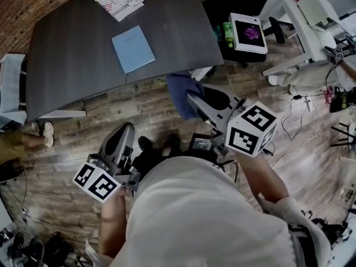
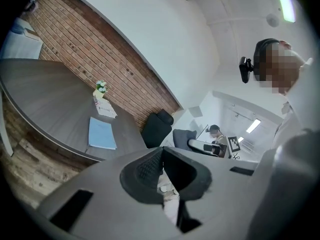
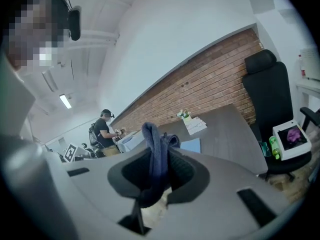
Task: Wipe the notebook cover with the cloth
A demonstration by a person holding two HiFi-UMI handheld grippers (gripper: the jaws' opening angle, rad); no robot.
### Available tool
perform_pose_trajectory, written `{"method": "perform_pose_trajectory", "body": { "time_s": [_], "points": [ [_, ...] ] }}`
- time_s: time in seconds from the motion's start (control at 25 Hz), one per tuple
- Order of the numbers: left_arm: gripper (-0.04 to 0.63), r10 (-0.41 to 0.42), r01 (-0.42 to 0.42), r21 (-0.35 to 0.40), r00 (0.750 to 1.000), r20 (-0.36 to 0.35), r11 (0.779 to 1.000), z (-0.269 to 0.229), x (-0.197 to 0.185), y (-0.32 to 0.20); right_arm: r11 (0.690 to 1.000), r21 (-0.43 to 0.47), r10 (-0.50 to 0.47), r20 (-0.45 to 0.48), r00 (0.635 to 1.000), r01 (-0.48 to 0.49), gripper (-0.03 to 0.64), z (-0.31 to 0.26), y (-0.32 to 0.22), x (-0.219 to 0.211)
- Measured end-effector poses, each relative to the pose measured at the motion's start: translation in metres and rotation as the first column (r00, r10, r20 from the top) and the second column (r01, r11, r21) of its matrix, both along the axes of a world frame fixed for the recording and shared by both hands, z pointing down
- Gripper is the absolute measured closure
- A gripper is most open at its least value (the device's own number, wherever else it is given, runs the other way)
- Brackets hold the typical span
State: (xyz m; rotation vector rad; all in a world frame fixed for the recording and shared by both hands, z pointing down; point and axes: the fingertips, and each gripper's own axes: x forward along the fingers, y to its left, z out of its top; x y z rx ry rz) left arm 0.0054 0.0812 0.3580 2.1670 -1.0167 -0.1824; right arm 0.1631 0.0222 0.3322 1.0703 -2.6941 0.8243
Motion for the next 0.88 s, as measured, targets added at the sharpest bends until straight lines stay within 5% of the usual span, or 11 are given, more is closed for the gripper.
{"method": "perform_pose_trajectory", "body": {
  "time_s": [0.32, 0.88],
  "points": [
    [0.588, 0.039, -0.040, 0.073, 0.999, 0.005, 0.997, -0.024, 0.002, -0.009, 0.998, 0.054, 0.032, 0.021, 0.999, -0.033, 0.534, -0.020, 0.010, 0.004],
    [0.588, 0.055, -0.056, 0.071, 0.998, 0.005, 0.996, -0.029, -0.053, 0.011, 0.995, 0.081, 0.055, 0.008, 0.998, -0.056, 0.535, -0.036, 0.025, -0.048]
  ]
}}
